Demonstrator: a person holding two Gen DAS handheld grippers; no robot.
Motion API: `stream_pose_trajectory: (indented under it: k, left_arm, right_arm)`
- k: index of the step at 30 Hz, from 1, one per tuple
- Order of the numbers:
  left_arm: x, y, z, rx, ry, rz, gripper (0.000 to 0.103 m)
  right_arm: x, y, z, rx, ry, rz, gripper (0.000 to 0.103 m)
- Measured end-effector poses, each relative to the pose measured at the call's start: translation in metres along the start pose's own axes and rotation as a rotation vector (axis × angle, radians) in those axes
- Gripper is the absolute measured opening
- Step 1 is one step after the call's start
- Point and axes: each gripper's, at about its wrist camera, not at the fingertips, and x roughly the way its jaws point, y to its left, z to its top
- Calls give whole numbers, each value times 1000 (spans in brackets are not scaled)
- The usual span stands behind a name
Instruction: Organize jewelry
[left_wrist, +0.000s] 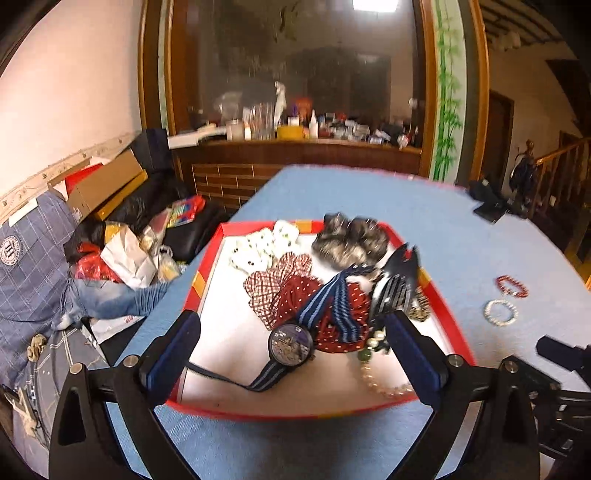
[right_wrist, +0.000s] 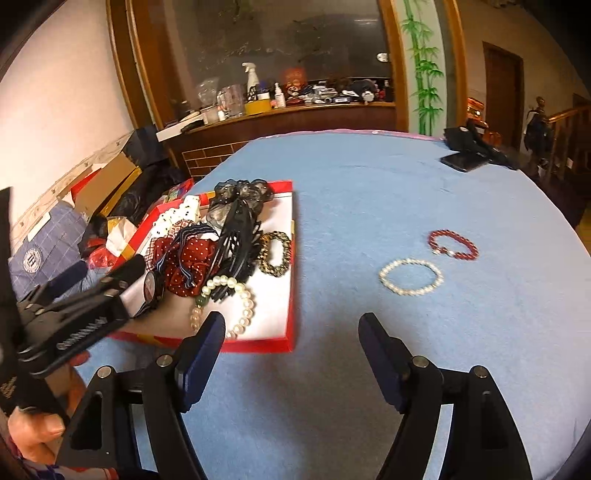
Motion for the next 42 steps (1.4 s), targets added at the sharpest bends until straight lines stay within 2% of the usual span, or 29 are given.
stream_pose_trajectory:
  k: [5,9,11,14,16,19,23,27,32,42]
  left_arm:
    - [-41,-3,-12,0,-85,-10,103]
    - [-70,-5,-27,1,-83,9,103]
    - [-88,-7,-36,26,-114,7,103]
    - [-106,-8,-46,49,-144,-4,103]
    - [-116,-12,-55,61,-156,10,103]
    - [-115,-18,-62,74,-105,51,103]
    - [-105,-16,-63,32,-50,33,103]
    - [-103,-16,-67,65,-70,108,103]
    - [-99,-17,-74,114,-52,111,103]
    - [-97,-15,-78,112,-45,78,103]
  right_arm:
    - [-23,0,-20,18,-14,-30,80]
    - [-48,5,-41,43,-50,-122,80]
    - [-61,6,-52,69,-53,-165,80]
    - [-83,4,-64,82,-60,-166,80]
    - [-100,4,-72,75,-98,-184,81]
    - [-119,4,-82,53,-176,-218,83]
    - [-123,4,-79,38,-222,-221,84]
    - [-116,8,-80,15,-202,-224,84]
    - [-117,21,-84,-26,-204,-213,84]
    - [-112,33,-87,-82,-193,-211,85]
